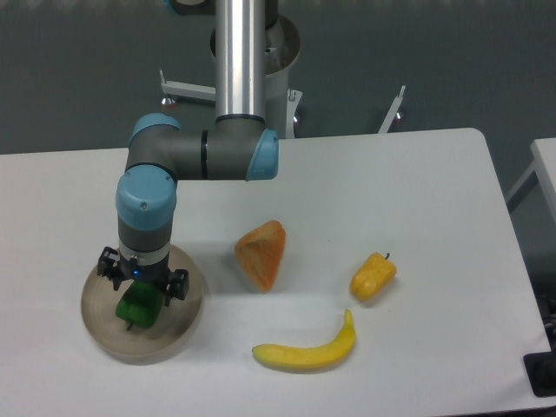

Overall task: Pick up the green pepper from the plate
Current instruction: 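Lower the gripper around the green pepper and close on it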

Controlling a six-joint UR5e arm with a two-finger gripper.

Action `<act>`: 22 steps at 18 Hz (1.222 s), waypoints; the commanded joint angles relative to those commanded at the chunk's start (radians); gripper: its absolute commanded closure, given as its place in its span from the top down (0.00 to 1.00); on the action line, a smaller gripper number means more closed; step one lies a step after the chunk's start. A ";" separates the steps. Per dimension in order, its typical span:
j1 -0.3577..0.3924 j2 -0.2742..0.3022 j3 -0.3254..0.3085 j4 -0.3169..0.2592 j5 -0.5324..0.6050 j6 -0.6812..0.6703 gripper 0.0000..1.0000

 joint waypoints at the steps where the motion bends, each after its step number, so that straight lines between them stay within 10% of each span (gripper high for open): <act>1: -0.002 -0.003 0.000 0.000 0.005 0.000 1.00; 9: -0.008 -0.018 0.008 0.000 0.018 0.003 1.00; 14: -0.008 -0.018 0.011 0.002 0.023 0.011 0.46; 22: -0.006 0.000 0.035 -0.006 0.022 0.037 0.38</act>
